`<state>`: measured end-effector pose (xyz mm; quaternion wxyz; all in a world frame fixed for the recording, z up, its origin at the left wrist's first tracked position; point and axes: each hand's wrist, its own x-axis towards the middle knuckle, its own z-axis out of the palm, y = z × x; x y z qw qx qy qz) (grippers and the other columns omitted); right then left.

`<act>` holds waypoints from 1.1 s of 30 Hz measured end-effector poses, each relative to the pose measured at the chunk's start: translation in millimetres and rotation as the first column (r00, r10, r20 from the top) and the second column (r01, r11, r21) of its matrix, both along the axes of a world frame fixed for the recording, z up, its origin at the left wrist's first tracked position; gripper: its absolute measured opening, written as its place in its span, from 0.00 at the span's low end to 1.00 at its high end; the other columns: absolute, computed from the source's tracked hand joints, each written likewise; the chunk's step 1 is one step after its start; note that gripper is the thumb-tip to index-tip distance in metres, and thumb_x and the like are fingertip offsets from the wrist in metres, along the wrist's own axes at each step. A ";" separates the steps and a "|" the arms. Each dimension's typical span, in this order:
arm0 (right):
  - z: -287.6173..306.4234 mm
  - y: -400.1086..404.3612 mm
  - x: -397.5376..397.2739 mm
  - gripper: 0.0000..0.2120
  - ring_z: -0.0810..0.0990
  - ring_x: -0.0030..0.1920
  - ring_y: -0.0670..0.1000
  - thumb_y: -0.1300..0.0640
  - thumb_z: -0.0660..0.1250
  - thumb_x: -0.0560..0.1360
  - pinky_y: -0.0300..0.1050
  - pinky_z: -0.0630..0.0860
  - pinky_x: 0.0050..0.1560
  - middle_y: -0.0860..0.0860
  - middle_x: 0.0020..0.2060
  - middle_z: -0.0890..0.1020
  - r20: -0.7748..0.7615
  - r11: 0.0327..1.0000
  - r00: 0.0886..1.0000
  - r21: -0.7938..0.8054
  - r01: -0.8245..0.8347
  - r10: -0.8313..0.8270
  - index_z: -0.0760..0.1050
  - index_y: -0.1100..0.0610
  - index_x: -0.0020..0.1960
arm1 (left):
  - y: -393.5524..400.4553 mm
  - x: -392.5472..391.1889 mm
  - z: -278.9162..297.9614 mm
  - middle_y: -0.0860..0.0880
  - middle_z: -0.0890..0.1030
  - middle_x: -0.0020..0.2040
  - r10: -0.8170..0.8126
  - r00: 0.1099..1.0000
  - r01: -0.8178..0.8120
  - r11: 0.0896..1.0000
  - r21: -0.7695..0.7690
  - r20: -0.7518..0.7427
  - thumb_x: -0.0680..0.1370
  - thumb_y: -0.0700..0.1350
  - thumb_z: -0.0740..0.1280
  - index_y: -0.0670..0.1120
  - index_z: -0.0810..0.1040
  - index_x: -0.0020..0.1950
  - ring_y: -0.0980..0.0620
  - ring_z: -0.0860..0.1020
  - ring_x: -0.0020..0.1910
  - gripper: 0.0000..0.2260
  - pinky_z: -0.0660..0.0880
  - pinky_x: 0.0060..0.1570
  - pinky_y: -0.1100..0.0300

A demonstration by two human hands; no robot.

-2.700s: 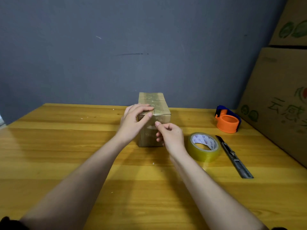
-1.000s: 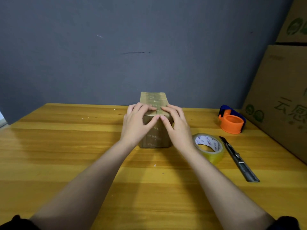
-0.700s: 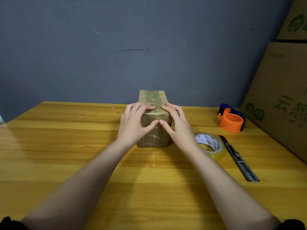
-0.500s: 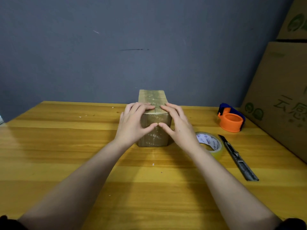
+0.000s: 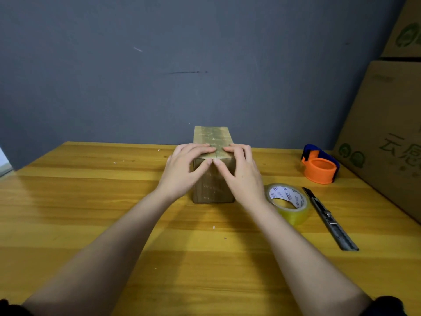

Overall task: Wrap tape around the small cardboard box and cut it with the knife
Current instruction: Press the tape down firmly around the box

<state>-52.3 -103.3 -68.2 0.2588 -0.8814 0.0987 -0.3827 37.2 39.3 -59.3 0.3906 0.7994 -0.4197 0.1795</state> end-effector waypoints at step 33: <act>-5.4 -7.8 -4.9 0.16 0.69 0.66 0.48 0.47 0.57 0.79 0.40 0.64 0.60 0.46 0.65 0.69 0.027 0.997 0.997 0.003 -0.073 0.073 0.70 0.49 0.66 | -19.3 -17.5 -6.4 0.58 0.76 0.59 0.128 0.992 -0.124 0.984 -0.125 0.017 0.72 0.61 0.62 0.55 0.76 0.56 0.53 0.69 0.62 0.17 0.69 0.62 0.49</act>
